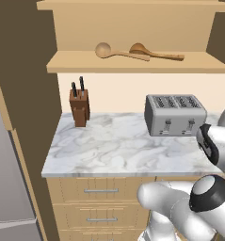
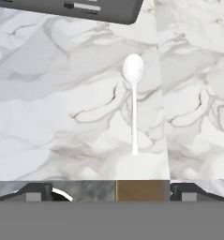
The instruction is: Organize the utensils by type. Pick up the wooden spoons from the counter and place them in the open cabinet. Then pick up the metallic utensils from the counter and place them in the open drawer.
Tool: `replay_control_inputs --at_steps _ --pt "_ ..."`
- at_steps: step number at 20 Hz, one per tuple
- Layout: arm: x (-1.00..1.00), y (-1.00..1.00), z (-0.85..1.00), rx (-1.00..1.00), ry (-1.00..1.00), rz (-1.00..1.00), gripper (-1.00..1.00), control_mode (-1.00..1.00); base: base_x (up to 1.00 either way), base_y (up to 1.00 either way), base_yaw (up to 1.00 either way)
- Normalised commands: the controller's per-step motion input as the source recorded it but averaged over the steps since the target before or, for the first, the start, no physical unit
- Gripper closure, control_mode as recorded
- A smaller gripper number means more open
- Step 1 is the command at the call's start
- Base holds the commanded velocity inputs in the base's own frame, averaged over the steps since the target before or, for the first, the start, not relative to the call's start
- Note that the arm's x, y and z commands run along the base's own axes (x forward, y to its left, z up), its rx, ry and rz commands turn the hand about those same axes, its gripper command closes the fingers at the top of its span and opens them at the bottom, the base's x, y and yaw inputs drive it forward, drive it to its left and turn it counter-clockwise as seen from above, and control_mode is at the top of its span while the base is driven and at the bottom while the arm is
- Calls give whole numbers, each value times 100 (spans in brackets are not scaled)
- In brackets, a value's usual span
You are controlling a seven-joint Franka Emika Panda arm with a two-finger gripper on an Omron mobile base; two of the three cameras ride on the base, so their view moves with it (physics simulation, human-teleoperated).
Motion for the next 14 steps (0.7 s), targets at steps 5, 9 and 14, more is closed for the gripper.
replay_control_inputs --at_steps 5,9,14 --pt "15 -11 -28 0 0 0 -100 -100 0 0 0" --pt "21 -11 -28 0 0 0 -100 -100 0 0 0" --pt "26 -23 -22 0 0 0 -100 -100 0 0 0"
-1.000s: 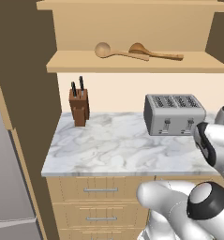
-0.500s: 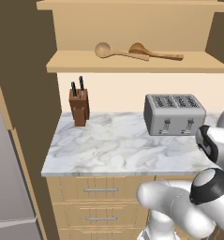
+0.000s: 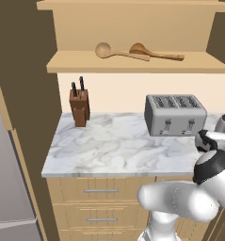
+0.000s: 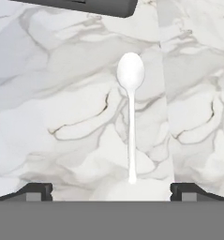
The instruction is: Organize the utensils by type. Pick up the wooden spoons from the counter and place them in the open cabinet. Then pick up the metallic utensils from the counter and place them in the open drawer.
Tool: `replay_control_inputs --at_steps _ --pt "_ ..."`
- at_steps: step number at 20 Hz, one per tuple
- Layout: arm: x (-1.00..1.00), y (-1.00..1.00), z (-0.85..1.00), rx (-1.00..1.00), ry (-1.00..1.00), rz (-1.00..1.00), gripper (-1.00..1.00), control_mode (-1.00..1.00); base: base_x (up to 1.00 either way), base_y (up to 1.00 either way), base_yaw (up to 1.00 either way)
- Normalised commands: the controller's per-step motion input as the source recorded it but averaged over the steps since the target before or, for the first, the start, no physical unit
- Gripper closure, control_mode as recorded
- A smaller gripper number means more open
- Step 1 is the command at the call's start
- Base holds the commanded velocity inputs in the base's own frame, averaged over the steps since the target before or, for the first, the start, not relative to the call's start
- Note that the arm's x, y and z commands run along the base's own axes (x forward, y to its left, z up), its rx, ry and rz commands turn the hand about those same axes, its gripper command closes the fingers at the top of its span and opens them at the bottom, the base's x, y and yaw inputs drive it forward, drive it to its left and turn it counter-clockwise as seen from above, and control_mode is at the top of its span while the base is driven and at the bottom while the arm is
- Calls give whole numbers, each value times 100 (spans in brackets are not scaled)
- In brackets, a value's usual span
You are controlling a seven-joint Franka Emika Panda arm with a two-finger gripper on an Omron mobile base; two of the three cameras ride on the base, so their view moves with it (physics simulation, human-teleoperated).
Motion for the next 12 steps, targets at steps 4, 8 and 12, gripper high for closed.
replay_control_inputs --at_steps 4,8,12 --pt "25 -25 -18 0 0 0 -100 -100 0 0 0" --pt "19 -9 -19 0 0 1 -100 -100 0 0 0" --pt "12 -11 -22 0 0 3 -100 -100 0 0 0"
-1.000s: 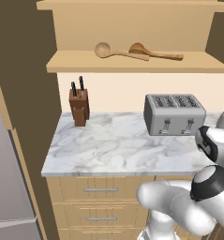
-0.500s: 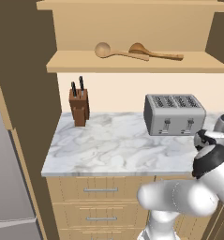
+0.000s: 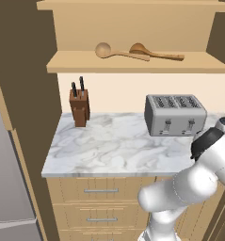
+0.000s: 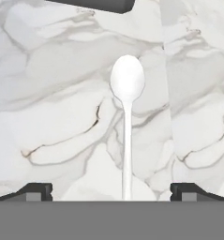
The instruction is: Organize the utensils by type. Pick up the wooden spoons from the counter and place them in the open cabinet. Then pick up the metallic utensils from the counter and place them in the open drawer.
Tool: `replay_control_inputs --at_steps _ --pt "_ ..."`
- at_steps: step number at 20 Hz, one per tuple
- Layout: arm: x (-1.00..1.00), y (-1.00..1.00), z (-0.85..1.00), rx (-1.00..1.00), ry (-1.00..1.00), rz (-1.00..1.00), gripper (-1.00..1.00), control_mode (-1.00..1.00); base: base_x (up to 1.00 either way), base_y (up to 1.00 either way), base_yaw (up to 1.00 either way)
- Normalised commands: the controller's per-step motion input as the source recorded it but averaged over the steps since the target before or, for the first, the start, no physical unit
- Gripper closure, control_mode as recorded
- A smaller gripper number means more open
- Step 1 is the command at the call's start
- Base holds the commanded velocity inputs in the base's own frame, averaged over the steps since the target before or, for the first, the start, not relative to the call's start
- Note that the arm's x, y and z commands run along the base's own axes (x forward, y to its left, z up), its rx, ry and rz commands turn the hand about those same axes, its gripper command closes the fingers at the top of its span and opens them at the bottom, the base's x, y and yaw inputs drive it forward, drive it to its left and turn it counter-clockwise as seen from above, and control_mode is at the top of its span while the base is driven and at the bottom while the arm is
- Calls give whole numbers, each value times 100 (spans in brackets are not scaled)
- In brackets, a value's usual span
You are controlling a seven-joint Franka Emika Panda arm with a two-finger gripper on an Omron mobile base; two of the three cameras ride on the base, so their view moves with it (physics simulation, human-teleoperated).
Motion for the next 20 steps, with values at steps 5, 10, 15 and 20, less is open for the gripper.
replay_control_inputs --at_steps 5,10,15,20 --pt "14 -14 -22 0 0 3 -100 -100 0 0 0" --pt "13 -15 -20 0 0 4 -100 -100 0 0 0" --pt "9 -16 -19 0 0 4 -100 -100 0 0 0" --pt "11 -17 -20 0 0 5 -100 -100 0 0 0"
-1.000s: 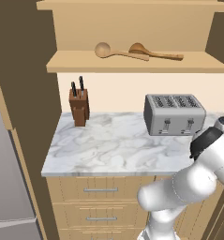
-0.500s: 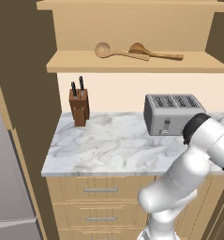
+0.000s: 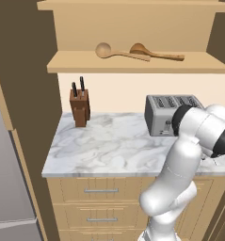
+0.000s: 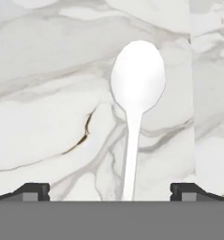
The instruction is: Organize the utensils by type. Pick up the wooden spoons from the counter and place them in the open cabinet. Then pick up the metallic utensils from the counter and place them in the open drawer.
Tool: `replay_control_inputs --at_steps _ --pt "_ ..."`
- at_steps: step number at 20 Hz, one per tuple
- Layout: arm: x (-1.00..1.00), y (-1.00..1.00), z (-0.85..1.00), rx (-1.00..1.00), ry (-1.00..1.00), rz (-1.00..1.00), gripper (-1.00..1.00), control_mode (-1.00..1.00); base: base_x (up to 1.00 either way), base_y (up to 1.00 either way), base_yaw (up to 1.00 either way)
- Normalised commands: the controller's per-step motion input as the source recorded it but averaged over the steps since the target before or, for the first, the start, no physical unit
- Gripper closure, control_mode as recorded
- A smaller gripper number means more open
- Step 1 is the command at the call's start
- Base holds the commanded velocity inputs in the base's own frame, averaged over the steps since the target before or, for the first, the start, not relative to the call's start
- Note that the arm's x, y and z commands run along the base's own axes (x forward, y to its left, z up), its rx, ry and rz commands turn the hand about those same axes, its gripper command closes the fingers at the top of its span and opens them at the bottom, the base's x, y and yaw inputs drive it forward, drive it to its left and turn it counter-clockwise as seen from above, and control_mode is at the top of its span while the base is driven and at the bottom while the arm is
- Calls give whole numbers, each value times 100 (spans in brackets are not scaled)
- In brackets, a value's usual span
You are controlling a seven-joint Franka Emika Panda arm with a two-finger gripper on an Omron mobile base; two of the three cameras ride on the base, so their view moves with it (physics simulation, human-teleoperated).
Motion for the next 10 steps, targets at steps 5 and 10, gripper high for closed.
replay_control_inputs --at_steps 5,10 --pt "11 -10 -14 0 0 7 -100 -100 0 0 0" --pt "2 -3 -21 0 0 6 -100 -100 0 0 0"
